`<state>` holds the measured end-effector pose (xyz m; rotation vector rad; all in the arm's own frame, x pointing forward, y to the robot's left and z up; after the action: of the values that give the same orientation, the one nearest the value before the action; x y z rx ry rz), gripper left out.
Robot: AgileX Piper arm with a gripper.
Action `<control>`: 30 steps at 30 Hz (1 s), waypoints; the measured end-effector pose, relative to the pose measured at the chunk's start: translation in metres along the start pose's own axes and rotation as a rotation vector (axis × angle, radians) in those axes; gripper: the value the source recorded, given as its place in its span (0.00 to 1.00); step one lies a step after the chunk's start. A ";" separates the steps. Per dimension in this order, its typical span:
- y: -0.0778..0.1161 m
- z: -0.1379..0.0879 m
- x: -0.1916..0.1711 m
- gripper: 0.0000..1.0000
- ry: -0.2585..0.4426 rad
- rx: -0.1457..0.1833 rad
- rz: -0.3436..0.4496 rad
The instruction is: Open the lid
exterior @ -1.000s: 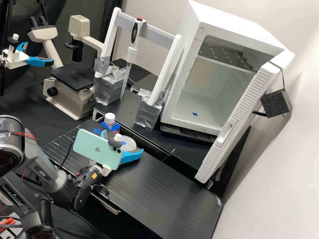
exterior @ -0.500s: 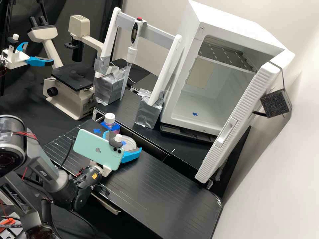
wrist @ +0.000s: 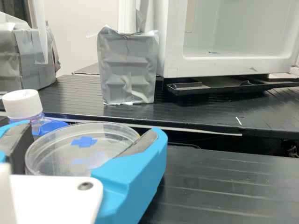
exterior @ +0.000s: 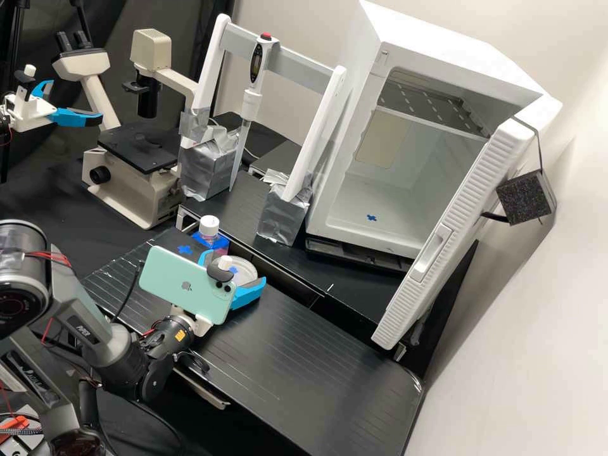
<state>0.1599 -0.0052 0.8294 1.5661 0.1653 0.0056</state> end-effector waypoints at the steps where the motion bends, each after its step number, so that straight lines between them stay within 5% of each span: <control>1: 0.000 0.000 0.000 0.00 0.000 0.000 0.000; 18: 0.006 -0.006 -0.006 0.00 0.020 0.021 0.028; 30: 0.023 -0.009 -0.017 0.00 -0.006 0.058 0.177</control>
<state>0.1444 0.0020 0.8542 1.6343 0.0221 0.1355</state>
